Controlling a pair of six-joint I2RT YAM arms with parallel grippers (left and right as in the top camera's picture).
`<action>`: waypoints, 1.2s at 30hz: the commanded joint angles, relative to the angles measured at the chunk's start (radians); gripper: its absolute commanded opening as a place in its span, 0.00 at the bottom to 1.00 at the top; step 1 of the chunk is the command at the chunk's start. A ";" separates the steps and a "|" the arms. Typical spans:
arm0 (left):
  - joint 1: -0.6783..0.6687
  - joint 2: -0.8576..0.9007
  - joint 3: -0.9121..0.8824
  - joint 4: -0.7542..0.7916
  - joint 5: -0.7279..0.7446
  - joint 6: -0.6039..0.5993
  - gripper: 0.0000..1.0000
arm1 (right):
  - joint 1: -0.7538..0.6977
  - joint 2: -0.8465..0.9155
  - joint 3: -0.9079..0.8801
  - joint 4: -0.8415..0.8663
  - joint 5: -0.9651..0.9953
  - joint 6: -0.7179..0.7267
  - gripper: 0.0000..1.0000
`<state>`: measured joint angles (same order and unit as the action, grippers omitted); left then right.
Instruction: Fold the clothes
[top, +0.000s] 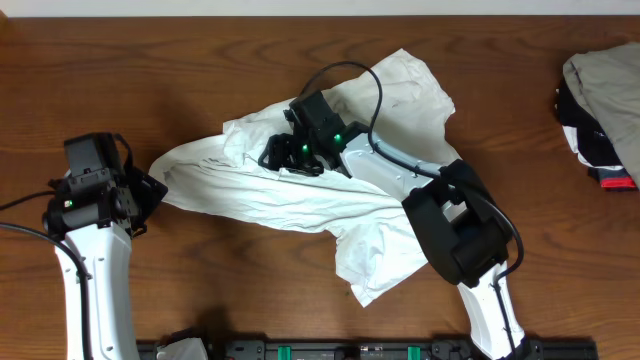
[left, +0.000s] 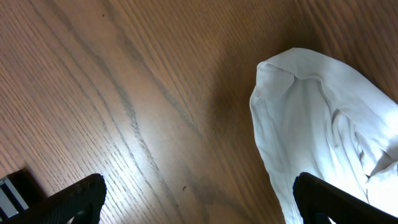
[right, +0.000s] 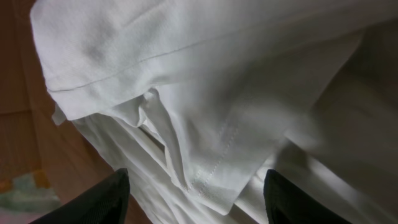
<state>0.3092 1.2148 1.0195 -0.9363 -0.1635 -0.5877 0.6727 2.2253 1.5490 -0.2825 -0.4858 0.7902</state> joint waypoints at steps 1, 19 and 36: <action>-0.001 0.003 0.005 -0.006 -0.001 -0.005 0.98 | 0.010 0.020 0.007 0.005 0.000 0.032 0.66; -0.001 0.003 0.005 -0.013 0.000 -0.005 0.98 | 0.043 0.076 0.007 0.048 0.026 0.143 0.52; -0.001 0.007 0.005 -0.017 -0.001 -0.005 0.98 | 0.032 0.075 0.076 0.058 0.031 0.154 0.01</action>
<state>0.3092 1.2156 1.0195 -0.9463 -0.1635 -0.5877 0.7063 2.2848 1.5639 -0.2188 -0.4587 0.9466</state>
